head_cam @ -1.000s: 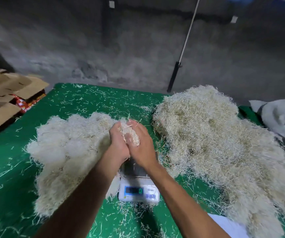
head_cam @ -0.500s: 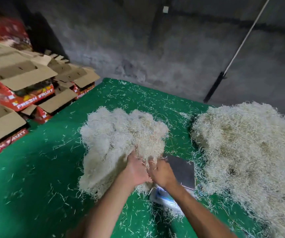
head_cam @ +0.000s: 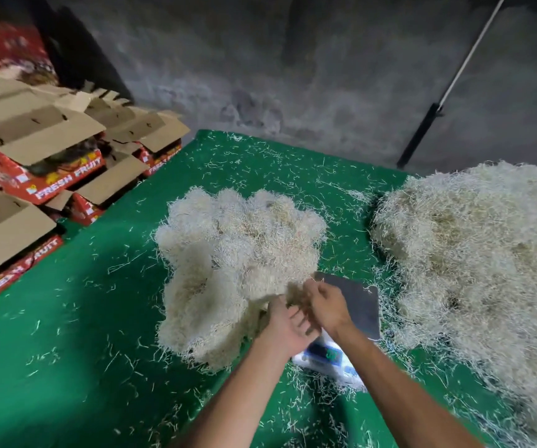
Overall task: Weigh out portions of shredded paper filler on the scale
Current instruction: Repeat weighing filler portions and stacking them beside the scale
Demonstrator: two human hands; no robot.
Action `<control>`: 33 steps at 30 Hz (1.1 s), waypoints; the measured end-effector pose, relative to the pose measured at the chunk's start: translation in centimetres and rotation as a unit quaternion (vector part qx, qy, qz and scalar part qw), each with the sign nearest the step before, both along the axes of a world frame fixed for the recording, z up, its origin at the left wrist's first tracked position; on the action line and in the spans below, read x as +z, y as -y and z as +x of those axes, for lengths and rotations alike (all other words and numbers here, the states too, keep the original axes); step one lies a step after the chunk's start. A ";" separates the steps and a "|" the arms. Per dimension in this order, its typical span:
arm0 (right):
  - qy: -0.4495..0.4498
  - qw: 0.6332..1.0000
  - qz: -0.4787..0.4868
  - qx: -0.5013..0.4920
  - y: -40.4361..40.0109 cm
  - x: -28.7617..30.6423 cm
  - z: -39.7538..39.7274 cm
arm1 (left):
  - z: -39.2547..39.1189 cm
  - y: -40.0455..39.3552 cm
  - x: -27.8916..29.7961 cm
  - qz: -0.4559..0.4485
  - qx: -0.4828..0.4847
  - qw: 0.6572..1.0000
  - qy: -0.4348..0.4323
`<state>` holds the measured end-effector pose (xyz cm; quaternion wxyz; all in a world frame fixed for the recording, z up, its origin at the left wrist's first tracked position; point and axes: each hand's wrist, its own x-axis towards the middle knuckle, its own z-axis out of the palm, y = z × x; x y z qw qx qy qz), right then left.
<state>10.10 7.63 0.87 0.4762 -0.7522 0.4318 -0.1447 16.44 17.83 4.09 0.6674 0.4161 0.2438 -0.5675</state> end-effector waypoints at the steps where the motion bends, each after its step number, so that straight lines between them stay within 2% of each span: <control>1: 0.000 1.000 -0.018 -0.014 0.7 -0.3 -1.5 | -0.6 1.0 -0.1 -0.014 -0.022 1.000 0.011; 5: 0.042 0.995 -0.017 -0.093 3.8 -0.8 -6.5 | -3.1 5.6 -0.6 -0.049 -0.089 0.994 0.029; 8: 0.011 0.993 -0.019 -0.117 7.6 -1.2 -10.9 | -5.9 9.9 -0.9 -0.056 -0.136 0.989 0.032; 12: -0.084 0.989 -0.064 -0.105 12.4 -2.5 -15.2 | -9.0 15.5 -1.9 -0.056 -0.191 0.979 0.054; 16: -0.241 0.954 -0.169 -0.054 18.0 -4.9 -17.4 | -11.5 20.6 -3.5 -0.025 -0.250 0.964 0.085; 19: -0.361 0.918 -0.163 0.021 21.1 -8.7 -18.5 | -12.7 22.8 -5.0 -0.007 -0.312 0.943 0.113; 21: -0.377 0.912 -0.154 0.044 20.6 -11.3 -19.2 | -13.4 23.6 -6.5 0.011 -0.373 0.914 0.160; 22: -0.365 0.913 -0.181 0.032 19.7 -12.5 -19.5 | -13.9 24.2 -7.1 0.035 -0.398 0.896 0.196; 24: -0.313 0.924 -0.221 -0.021 17.5 -14.2 -19.9 | -15.2 25.7 -8.1 0.058 -0.424 0.886 0.178; 25: -0.268 0.940 -0.204 -0.050 16.5 -14.7 -20.2 | -16.1 26.2 -8.3 0.087 -0.422 0.882 0.191; 26: -0.215 0.961 -0.158 -0.077 15.5 -14.8 -20.7 | -16.6 26.7 -9.0 0.128 -0.429 0.860 0.246; 28: -0.137 0.986 -0.036 -0.090 13.8 -13.8 -21.8 | -17.5 27.0 -10.7 0.164 -0.482 0.758 0.409; 29: -0.091 0.992 0.008 -0.083 13.1 -13.1 -22.7 | -17.8 26.8 -11.2 0.158 -0.493 0.720 0.462; 31: 0.000 0.995 0.052 -0.084 12.3 -11.8 -24.7 | -18.3 25.7 -12.4 0.139 -0.524 0.674 0.501; 33: 0.024 0.989 0.011 -0.143 12.9 -10.8 -26.6 | -18.7 24.1 -12.9 0.130 -0.537 0.655 0.517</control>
